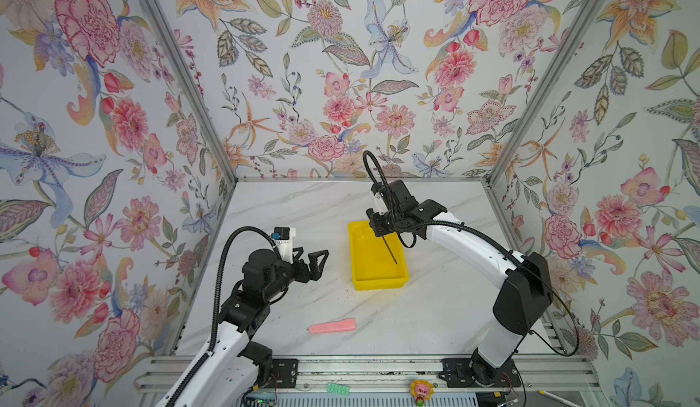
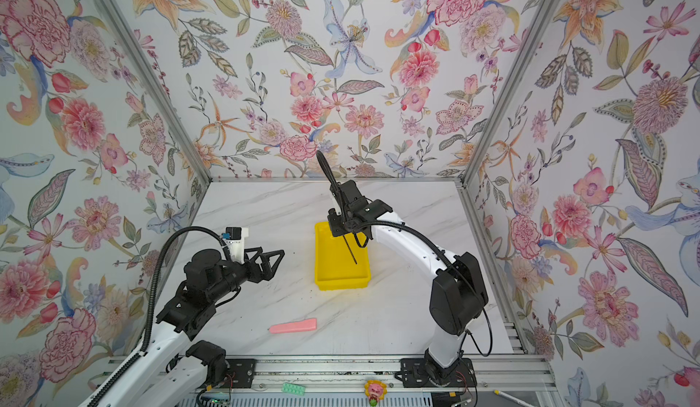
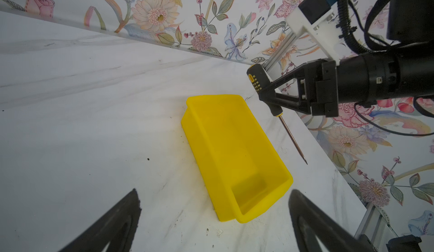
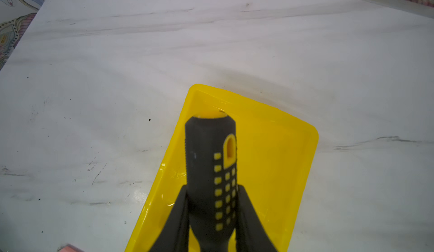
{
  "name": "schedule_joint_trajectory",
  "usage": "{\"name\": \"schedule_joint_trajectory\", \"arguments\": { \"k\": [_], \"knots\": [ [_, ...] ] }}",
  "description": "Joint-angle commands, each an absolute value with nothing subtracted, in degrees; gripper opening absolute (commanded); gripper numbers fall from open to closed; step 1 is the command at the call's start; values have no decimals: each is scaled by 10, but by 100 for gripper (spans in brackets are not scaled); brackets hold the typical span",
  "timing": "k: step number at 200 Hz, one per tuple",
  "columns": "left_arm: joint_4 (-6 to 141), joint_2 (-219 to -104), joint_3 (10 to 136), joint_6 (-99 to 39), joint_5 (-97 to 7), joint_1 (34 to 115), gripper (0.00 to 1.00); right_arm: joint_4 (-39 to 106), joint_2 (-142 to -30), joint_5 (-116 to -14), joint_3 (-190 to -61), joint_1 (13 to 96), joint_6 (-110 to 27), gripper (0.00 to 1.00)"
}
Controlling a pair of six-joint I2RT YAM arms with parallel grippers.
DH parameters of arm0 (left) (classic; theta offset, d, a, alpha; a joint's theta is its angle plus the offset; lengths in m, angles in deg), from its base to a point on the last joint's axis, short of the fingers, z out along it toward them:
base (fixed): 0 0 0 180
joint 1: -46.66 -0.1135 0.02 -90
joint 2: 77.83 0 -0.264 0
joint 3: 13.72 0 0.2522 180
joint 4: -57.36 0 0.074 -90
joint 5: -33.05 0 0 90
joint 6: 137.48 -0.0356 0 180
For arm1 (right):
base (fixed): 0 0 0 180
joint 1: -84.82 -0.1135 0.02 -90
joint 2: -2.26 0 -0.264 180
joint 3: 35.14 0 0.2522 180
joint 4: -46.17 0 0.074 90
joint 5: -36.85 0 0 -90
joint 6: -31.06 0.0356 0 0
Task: Put the screwdriver in the bin
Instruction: Place the screwdriver into the bin.
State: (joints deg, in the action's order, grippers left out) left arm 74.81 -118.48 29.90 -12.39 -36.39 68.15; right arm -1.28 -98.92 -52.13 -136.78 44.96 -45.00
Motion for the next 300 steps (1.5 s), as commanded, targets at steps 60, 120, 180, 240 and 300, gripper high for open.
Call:
{"name": "schedule_joint_trajectory", "arguments": {
  "k": [60,120,180,240,300],
  "knots": [
    [715,-1191,283,-131,-338,713,99,55,-1071,-523,-1325,445,-429,0],
    [726,-1202,280,-138,-342,756,99,82,-1104,-529,-1315,459,-440,4],
    [744,-1192,276,-146,-394,767,99,110,-1133,-542,-1302,457,-456,20],
    [770,-1191,292,-166,-423,767,99,144,-1093,-523,-1293,453,-442,56],
    [821,-1196,331,-194,-548,767,99,124,-929,-465,-1270,437,-467,90]
  ]
}}
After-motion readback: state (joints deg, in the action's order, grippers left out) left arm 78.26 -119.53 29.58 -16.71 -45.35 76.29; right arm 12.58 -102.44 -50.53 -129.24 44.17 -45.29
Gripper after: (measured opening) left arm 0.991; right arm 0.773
